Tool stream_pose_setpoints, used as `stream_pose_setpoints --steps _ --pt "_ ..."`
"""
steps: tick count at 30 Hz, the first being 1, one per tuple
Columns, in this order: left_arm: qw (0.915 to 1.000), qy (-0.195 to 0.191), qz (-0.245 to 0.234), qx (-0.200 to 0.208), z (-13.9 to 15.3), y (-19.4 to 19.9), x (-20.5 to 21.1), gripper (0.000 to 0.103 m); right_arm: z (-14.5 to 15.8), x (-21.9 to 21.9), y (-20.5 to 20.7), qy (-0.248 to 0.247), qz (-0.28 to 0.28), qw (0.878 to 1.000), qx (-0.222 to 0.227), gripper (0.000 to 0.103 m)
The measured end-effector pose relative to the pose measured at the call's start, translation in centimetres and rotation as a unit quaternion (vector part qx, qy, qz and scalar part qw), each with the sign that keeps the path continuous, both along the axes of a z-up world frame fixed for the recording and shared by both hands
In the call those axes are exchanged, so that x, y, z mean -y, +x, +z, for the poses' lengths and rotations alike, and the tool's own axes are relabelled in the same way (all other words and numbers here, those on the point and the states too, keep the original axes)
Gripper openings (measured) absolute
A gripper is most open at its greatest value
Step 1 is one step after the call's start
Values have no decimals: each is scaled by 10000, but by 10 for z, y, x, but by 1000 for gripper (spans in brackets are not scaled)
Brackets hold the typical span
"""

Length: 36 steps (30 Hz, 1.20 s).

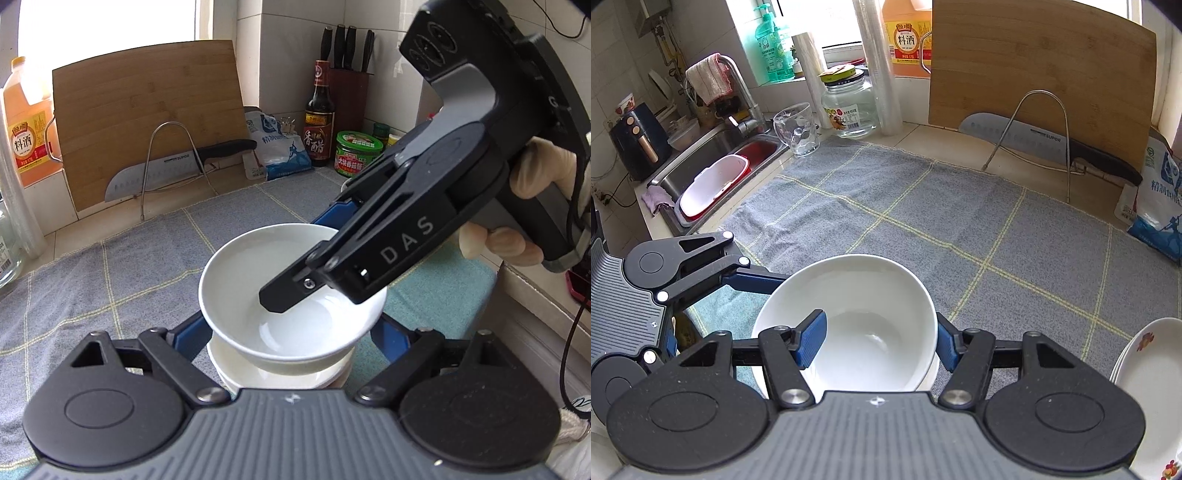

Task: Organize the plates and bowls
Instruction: 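Lower the white bowl into the nested bowls and open the right tool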

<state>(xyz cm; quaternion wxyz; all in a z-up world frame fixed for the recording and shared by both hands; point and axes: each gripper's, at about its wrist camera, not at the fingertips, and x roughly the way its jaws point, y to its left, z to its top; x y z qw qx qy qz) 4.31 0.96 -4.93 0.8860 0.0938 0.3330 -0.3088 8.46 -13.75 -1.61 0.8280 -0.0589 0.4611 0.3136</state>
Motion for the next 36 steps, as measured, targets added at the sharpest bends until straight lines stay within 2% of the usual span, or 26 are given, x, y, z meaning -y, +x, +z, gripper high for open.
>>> stream_pose_setpoints --steps 36 --pt "9996 124 101 -234 -13 9 -3 92 -23 -3 6 48 0 9998 -190 67"
